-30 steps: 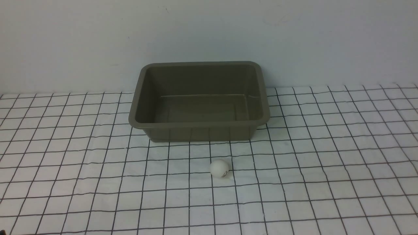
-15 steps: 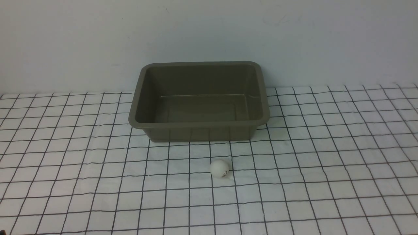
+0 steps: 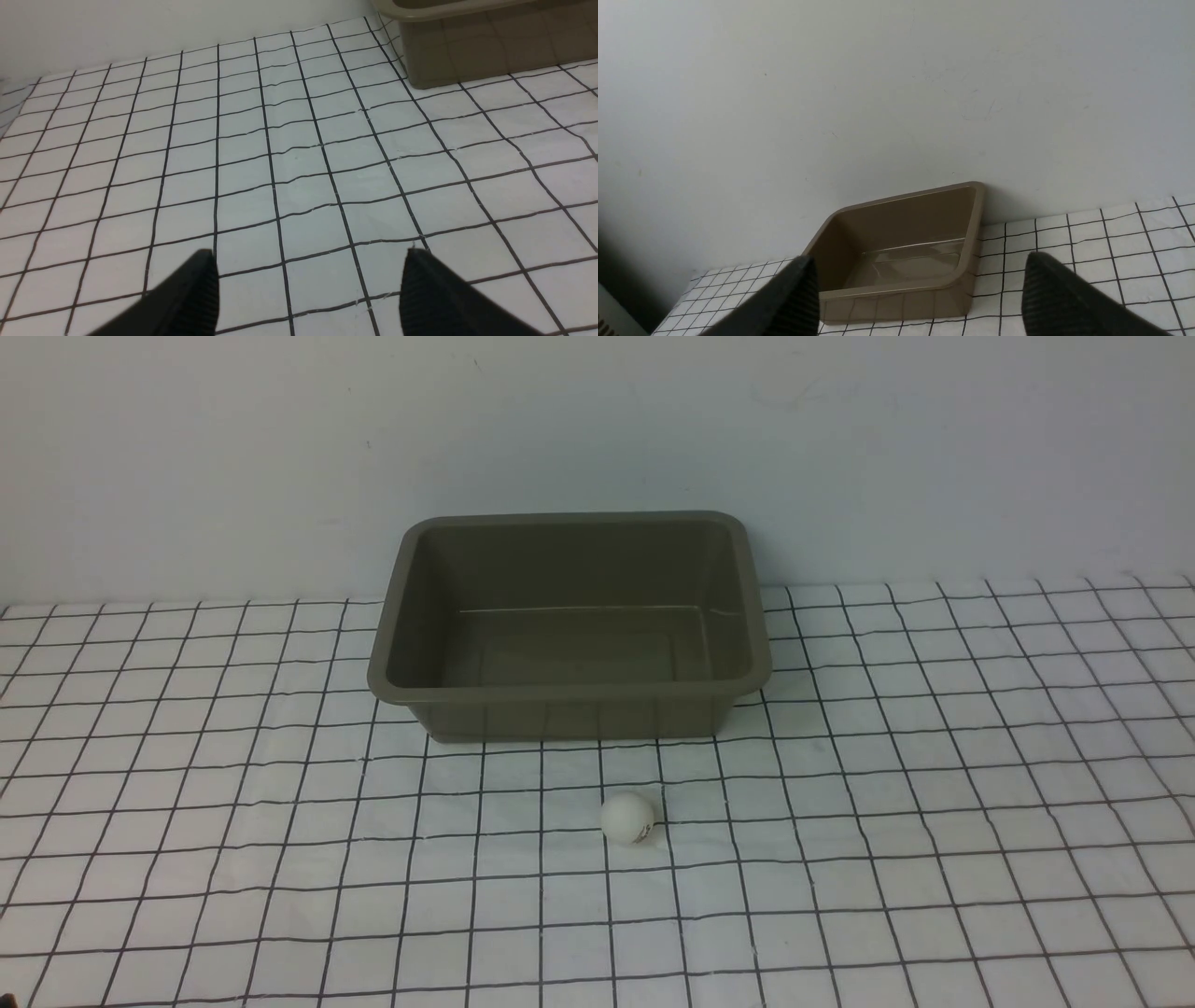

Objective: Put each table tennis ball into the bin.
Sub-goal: Use the right arm to clamp the table tennis ball closest to it

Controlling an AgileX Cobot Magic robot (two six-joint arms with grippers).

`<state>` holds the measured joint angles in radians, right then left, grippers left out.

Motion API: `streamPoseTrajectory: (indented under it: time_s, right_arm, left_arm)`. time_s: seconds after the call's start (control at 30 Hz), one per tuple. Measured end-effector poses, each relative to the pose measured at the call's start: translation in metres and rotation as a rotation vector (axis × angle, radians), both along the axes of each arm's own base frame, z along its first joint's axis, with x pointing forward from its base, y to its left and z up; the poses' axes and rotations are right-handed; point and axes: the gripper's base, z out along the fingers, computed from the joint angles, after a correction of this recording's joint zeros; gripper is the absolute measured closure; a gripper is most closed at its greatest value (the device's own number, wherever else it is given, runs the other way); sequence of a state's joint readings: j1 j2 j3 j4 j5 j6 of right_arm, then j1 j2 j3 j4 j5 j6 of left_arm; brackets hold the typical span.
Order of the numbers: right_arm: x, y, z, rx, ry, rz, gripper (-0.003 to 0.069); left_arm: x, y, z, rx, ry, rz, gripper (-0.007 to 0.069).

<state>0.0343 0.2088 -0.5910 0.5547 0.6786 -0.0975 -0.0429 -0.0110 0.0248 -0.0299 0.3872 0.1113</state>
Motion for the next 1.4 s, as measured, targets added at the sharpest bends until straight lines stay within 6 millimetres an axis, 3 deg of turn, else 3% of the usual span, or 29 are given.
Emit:
streamPoseTrajectory:
  time_s: [0.83,0.93,1.07,1.2,1.33,1.4]
  right_arm:
    - [0.001,0.002,-0.004,-0.041,0.033,0.020,0.0134]
    - [0.011,0.007,-0.015,-0.217,0.130,0.105,0.0134]
    - [0.022,0.011,-0.020,-0.306,0.177,0.181,0.0134]
    - [0.053,0.018,-0.028,-0.418,0.265,0.315,0.0134]
    - [0.086,0.022,-0.021,-0.526,0.276,0.405,0.0134]
    - [0.093,0.022,-0.019,-0.539,0.275,0.418,0.0134]
  left_arm:
    - [0.000,0.000,0.000,0.000,0.000,0.000,0.0157]
    - [0.000,0.000,0.000,0.000,0.000,0.000,0.0157]
    - [0.000,0.000,0.000,0.000,0.000,0.000,0.0157]
    - [0.000,0.000,0.000,0.000,0.000,0.000,0.0157]
    - [0.000,0.000,0.000,0.001,0.000,0.000,0.0157]
    - [0.000,0.000,0.000,0.002,0.000,-0.001,0.0157]
